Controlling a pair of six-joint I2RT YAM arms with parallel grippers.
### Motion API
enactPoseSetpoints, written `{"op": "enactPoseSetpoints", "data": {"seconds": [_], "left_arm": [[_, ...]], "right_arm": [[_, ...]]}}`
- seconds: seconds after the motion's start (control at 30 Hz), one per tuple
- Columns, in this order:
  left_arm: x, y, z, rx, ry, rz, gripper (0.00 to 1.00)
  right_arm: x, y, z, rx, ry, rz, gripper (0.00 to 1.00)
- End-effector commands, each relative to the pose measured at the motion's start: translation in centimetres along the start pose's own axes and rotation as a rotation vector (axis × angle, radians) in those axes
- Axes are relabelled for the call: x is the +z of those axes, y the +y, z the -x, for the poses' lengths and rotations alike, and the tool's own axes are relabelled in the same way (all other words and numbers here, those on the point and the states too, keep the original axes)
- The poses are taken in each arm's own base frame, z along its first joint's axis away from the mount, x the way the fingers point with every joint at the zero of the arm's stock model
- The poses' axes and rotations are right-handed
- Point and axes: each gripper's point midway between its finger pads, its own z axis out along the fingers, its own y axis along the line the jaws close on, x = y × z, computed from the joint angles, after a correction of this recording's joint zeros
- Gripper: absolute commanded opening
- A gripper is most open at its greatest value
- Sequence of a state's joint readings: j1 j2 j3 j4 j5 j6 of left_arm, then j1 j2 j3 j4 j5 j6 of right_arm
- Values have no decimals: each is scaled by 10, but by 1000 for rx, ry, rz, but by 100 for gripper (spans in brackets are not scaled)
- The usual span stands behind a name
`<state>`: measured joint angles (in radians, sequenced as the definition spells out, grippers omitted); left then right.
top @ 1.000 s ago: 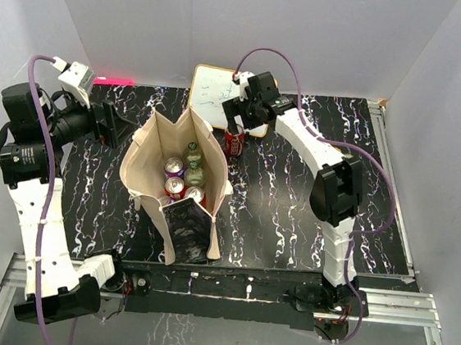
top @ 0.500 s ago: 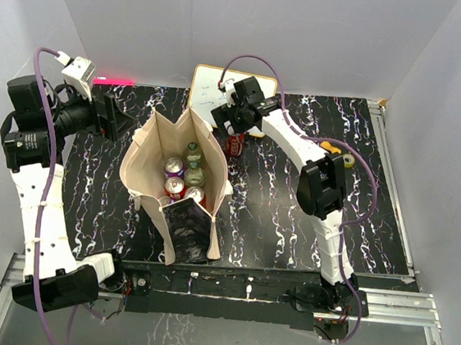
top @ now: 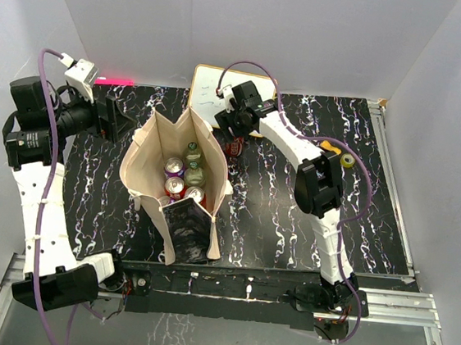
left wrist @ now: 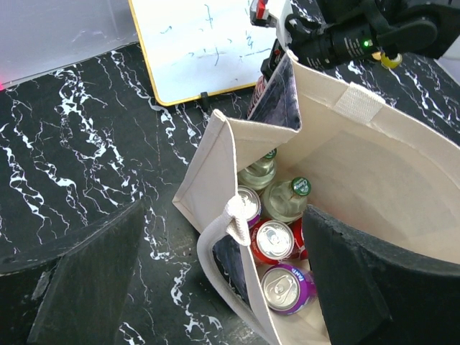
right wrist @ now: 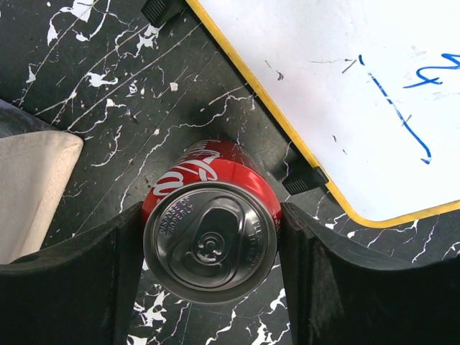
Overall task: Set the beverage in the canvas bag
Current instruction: Pick up the drink from the center of the board.
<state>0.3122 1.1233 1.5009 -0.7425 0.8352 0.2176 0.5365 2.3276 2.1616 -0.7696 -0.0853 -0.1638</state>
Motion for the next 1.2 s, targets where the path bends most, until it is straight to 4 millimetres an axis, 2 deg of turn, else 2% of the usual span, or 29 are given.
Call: {"op": "enactPoseSetpoints", "data": {"seconds": [0.0, 0.07, 0.1, 0.17, 0.2, 0.37, 0.53, 0.7, 0.73, 0.8, 0.87, 0.97, 1.07, 1.17], "left_arm": [[-4, -14, -13, 44, 25, -67, 87], [-6, -19, -20, 46, 50, -91, 86], [-7, -23, -21, 56, 53, -109, 86], [-10, -28, -23, 66, 58, -125, 85], [-11, -27, -25, 61, 65, -122, 84], [-11, -13, -34, -82, 140, -21, 76], [-13, -20, -43, -115, 139, -26, 75], [-12, -27, -54, -153, 160, -64, 74], [-12, -29, -54, -158, 162, -71, 74], [-12, -29, -55, -167, 169, -76, 73], [-11, -28, -58, -165, 182, -72, 72], [-11, -24, -62, -154, 204, -63, 71], [-10, -20, -64, -149, 218, -55, 69], [-9, -19, -62, -144, 212, -58, 67]], "right_arm": [[-37, -4, 47, -61, -141, -8, 52], [-52, -5, 60, -89, -184, -13, 37], [-60, -6, 66, -101, -204, -22, 25], [-78, -9, 78, -117, -250, -43, 10], [-87, -10, 85, -123, -271, -49, 8], [-142, -7, 112, -161, -378, -61, 8], [-201, -5, 133, -194, -477, -80, 8], [-272, 7, 158, -235, -634, -63, 8], [-281, 12, 160, -243, -657, -42, 8], [-309, 27, 166, -265, -722, 15, 8], [-326, 44, 169, -291, -766, 76, 8], [-364, 71, 174, -342, -851, 137, 8], [-386, 100, 177, -397, -906, 186, 8], [-399, 131, 173, -449, -929, 254, 8]]}}
